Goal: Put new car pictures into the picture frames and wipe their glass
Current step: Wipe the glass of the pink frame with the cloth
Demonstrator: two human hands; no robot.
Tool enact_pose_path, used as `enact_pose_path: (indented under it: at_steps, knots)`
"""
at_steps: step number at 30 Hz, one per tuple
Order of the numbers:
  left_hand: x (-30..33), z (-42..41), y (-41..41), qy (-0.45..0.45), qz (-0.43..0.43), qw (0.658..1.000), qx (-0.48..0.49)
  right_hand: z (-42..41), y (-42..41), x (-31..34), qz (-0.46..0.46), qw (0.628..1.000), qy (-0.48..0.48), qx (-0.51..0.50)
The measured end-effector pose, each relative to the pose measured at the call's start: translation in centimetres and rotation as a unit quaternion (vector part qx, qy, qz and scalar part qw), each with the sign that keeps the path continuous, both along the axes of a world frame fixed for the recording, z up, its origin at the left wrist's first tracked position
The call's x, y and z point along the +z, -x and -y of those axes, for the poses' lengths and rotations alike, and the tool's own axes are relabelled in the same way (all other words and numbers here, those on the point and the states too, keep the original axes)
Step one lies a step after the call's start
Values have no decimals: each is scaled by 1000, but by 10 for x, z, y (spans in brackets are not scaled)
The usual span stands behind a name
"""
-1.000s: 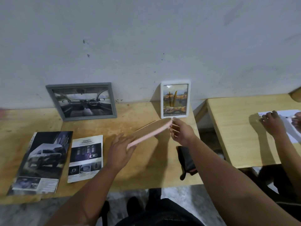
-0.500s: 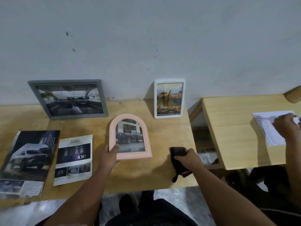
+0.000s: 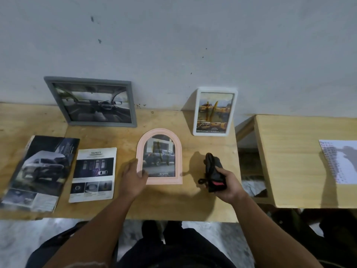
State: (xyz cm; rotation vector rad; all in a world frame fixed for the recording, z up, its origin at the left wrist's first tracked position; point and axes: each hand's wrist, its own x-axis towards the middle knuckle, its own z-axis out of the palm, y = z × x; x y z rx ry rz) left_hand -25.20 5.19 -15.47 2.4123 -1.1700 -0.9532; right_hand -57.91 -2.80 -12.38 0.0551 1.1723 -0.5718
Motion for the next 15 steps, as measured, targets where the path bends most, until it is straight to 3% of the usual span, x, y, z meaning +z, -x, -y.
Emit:
enact_pose_path:
  at_steps: [5, 8, 11, 14, 15]
  knots:
    - [-21, -7, -14, 57, 68, 994, -71, 4, -36, -10, 41, 995, 22, 92]
    - [-39, -7, -28, 115, 147, 971, -152, 10, -65, -23, 29, 988, 45, 142]
    - [-44, -3, -37, 91, 184, 953, -221, 34, -108, -25, -92, 967, 85, 222]
    - [-53, -1, -46, 38, 180, 941, -285, 67, -157, -20, -182, 925, 226, 245]
    - [-57, -2, -51, 37, 179, 936, -302, 78, -173, -17, -230, 893, 284, 263]
